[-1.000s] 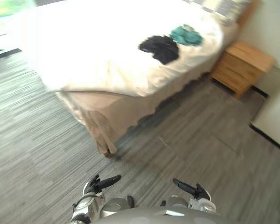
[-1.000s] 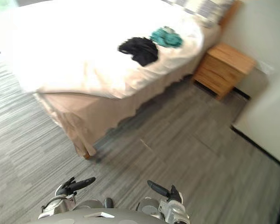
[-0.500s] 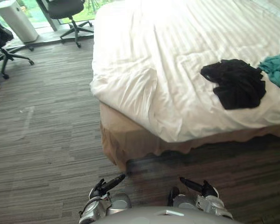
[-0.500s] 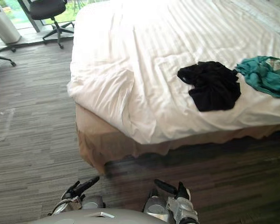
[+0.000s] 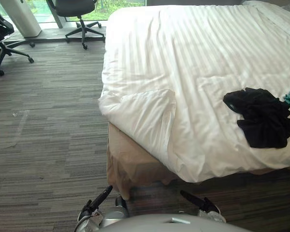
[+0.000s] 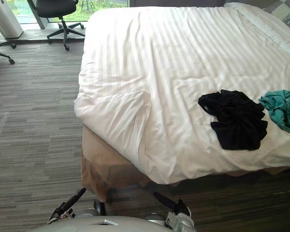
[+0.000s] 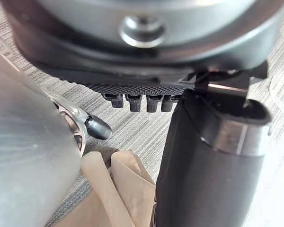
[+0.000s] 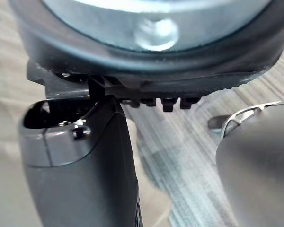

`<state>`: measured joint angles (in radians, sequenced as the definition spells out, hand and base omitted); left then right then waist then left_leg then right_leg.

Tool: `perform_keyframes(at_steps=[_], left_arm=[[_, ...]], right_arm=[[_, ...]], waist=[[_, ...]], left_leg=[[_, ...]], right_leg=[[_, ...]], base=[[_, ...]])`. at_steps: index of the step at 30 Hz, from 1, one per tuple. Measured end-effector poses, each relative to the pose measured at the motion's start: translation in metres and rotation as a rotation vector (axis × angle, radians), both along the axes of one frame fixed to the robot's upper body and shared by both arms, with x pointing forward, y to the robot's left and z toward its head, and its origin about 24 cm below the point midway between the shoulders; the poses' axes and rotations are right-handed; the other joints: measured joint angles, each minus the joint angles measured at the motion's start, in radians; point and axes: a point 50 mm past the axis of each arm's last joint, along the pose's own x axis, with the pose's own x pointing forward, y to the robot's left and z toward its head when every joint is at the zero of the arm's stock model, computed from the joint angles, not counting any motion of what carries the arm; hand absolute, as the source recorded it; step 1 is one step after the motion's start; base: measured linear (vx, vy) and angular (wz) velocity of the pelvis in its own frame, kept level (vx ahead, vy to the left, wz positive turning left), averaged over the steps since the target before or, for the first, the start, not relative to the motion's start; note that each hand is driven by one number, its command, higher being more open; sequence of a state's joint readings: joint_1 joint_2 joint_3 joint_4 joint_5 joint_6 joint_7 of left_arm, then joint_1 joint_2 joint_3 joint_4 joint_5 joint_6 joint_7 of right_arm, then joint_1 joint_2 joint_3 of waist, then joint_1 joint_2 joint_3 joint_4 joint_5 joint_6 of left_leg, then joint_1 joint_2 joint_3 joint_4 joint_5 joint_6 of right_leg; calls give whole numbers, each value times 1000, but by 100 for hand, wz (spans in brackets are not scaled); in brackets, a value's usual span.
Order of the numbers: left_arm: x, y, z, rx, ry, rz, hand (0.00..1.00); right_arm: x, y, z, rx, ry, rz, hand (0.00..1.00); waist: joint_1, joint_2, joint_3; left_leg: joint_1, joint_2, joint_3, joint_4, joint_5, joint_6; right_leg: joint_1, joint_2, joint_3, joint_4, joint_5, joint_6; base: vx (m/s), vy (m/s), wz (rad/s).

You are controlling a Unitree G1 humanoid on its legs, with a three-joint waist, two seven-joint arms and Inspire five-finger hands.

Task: Tidy up the quilt and then pick up the clothes from the bed and put them into the laundry hamper

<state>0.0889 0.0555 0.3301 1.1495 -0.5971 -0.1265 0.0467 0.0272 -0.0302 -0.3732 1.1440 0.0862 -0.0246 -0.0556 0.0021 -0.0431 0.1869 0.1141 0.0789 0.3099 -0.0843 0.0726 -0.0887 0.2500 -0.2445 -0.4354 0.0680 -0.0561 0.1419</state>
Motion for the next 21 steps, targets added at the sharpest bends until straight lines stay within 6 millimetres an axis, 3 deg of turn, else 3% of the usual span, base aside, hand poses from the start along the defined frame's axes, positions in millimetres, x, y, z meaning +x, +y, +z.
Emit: perform_keyframes(at_steps=[5, 10, 12, 13, 14, 15, 16, 18, 19, 21], left_arm=[[-5, -2, -1, -24, 10, 116, 100], [-22, 23, 1, -48, -39, 553, 100], [-24, 60, 13, 21, -104, 783, 100], [-24, 65, 15, 34, -117, 804, 100], [-23, 90, 26, 98, -172, 868, 100], [-17, 116, 41, 161, -243, 931, 100], [-15, 129, 49, 186, -280, 967, 100], [-7, 175, 84, 289, -446, 1078, 100], [-7, 186, 94, 326, -482, 1093, 100], [0, 223, 133, 448, -592, 1118, 100]], right_arm=[[4, 3, 1, -2, -8, 33, 100], [2, 0, 0, -6, -3, 23, 100], [1, -3, 1, -11, -2, 10, 100], [1, -3, 1, -12, 0, 10, 100], [-3, -2, 0, -13, 9, 7, 100], [-8, -3, -1, -17, 20, 4, 100], [-11, -4, -1, -20, 28, 2, 100], [-26, -8, -3, -29, 63, -6, 100], [-30, -8, -4, -28, 71, -9, 100], [-43, -8, -5, -28, 103, -18, 100]], waist=[[0, 9, -1], [-1, 8, -1], [2, 17, 8], [4, 16, 9], [18, 11, 8], [26, 3, 8], [25, 5, 7], [25, 12, -12], [25, 12, -23], [30, 17, -36]], left_leg=[[5, 28, -5, -2, 18, -15], [8, 38, -1, -7, 28, -20], [-3, 32, -6, -8, 28, -20], [-3, 31, -6, -8, 28, -20], [-7, 26, -6, -8, 27, -21], [-10, 19, -15, -8, 26, -24], [-14, 20, -23, -8, 28, -23], [-40, 21, -46, -8, 34, -23], [-53, 22, -48, -8, 36, -23], [-77, 23, -48, -8, 53, -20]], right_leg=[[13, 30, 0, -3, 0, -1], [15, 40, 1, -19, -1, -2], [7, 36, 0, -24, -16, -24], [7, 36, -1, -25, -20, -28], [9, 33, -2, -36, -42, -35], [13, 26, -9, -35, -69, -13], [14, 26, -20, -29, -74, -14], [4, 34, -44, -22, -85, -9], [-7, 36, -45, -22, -85, -10], [-27, 39, -43, -23, -78, -17]], base=[[5, -91, 4], [-65, -39, -7], [-119, 7, -4], [-170, 4, -4], [-148, -26, 3], [-180, -35, 16], [-144, -45, 40], [-123, -28, 42], [-54, -13, 25], [10, 1, 13]])
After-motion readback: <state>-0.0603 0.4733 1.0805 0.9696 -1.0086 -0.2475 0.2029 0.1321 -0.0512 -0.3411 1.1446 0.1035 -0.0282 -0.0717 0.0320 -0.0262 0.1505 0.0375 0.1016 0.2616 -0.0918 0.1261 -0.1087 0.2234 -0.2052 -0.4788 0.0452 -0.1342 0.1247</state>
